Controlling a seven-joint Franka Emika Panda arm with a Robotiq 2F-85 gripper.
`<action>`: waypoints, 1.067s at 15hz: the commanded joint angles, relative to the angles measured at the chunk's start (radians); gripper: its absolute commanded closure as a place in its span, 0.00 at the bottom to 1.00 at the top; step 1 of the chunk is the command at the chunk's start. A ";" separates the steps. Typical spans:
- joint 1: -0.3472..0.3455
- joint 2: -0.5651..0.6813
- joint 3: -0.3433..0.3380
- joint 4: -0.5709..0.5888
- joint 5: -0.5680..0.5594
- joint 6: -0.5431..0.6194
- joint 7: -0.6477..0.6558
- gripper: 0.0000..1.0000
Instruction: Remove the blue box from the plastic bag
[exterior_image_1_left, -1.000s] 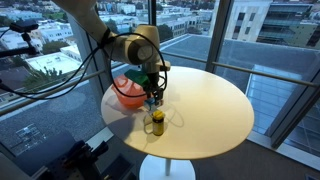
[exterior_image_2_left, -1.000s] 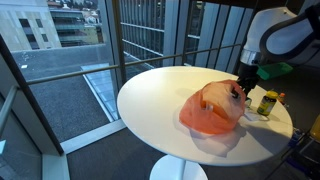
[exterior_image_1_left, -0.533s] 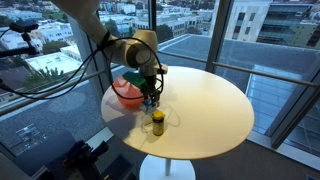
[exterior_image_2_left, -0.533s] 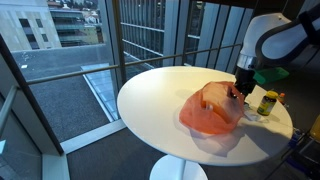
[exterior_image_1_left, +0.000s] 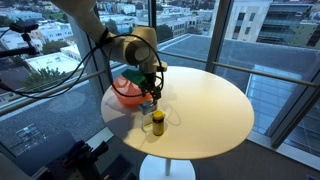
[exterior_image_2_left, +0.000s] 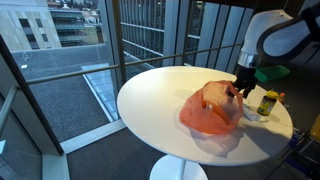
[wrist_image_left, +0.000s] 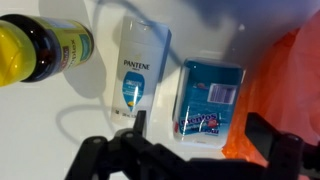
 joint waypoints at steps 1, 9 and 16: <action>-0.003 -0.096 -0.002 -0.035 0.009 -0.058 -0.035 0.00; -0.011 -0.262 0.000 -0.076 0.005 -0.151 -0.053 0.00; 0.000 -0.378 0.009 -0.098 0.073 -0.212 -0.183 0.00</action>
